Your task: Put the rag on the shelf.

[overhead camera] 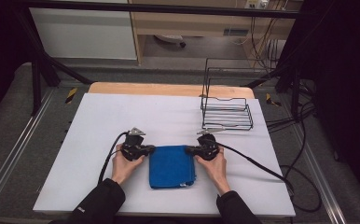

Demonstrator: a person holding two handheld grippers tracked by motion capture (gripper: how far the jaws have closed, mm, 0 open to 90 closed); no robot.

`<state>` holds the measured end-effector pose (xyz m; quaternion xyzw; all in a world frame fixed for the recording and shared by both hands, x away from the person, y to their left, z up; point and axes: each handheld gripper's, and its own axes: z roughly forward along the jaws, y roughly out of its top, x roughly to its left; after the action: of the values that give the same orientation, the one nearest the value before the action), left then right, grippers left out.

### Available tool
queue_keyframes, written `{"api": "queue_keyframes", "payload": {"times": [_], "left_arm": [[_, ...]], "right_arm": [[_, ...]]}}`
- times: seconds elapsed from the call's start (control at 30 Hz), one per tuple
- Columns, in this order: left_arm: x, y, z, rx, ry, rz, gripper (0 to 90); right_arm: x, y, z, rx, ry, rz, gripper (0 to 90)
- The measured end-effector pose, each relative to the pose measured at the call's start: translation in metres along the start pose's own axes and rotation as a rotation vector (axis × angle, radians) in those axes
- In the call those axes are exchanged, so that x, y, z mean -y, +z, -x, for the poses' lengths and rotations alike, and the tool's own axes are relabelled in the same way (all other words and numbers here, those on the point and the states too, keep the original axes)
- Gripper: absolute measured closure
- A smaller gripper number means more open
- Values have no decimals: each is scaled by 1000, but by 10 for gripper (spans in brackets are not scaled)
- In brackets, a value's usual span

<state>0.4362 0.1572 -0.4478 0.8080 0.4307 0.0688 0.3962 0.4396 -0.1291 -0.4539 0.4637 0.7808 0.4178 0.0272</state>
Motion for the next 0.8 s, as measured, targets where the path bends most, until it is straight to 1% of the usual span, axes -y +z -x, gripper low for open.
{"api": "queue_keyframes", "payload": {"times": [0.13, 0.17, 0.2, 0.33, 0.47, 0.5, 0.53, 0.57, 0.6, 0.63, 0.73, 0.8], "left_arm": [[-2, -8, 2, 10, -3, 43, 865], [-3, -10, 2, 12, -1, 50, 865], [-4, -12, 2, 16, 1, 55, 865], [-6, -21, 4, 25, 10, 85, 865], [-9, -31, 9, 25, 31, 121, 865], [-10, -34, 10, 25, 38, 130, 865], [-10, -37, 11, 28, 37, 140, 865], [-12, -42, 13, 32, 42, 157, 865], [-12, -42, 13, 32, 42, 157, 865], [-13, -47, 15, 32, 49, 175, 865], [-15, -52, 16, 37, 53, 186, 865], [-16, -58, 18, 30, 56, 212, 865]], "right_arm": [[-1, -5, -2, -10, -6, 22, 837], [-2, -9, -4, -18, -7, 33, 837], [-2, -9, -4, -18, -7, 33, 837], [-5, -19, -7, -44, -12, 78, 836], [-9, -30, -9, -64, -27, 117, 836], [-9, -30, -9, -64, -27, 117, 836], [-10, -35, -10, -75, -29, 131, 836], [-11, -37, -11, -79, -34, 140, 836], [-12, -39, -12, -83, -40, 144, 837], [-13, -41, -14, -83, -50, 151, 836], [-16, -46, -19, -90, -71, 172, 837], [-17, -49, -22, -89, -84, 186, 836]]}}
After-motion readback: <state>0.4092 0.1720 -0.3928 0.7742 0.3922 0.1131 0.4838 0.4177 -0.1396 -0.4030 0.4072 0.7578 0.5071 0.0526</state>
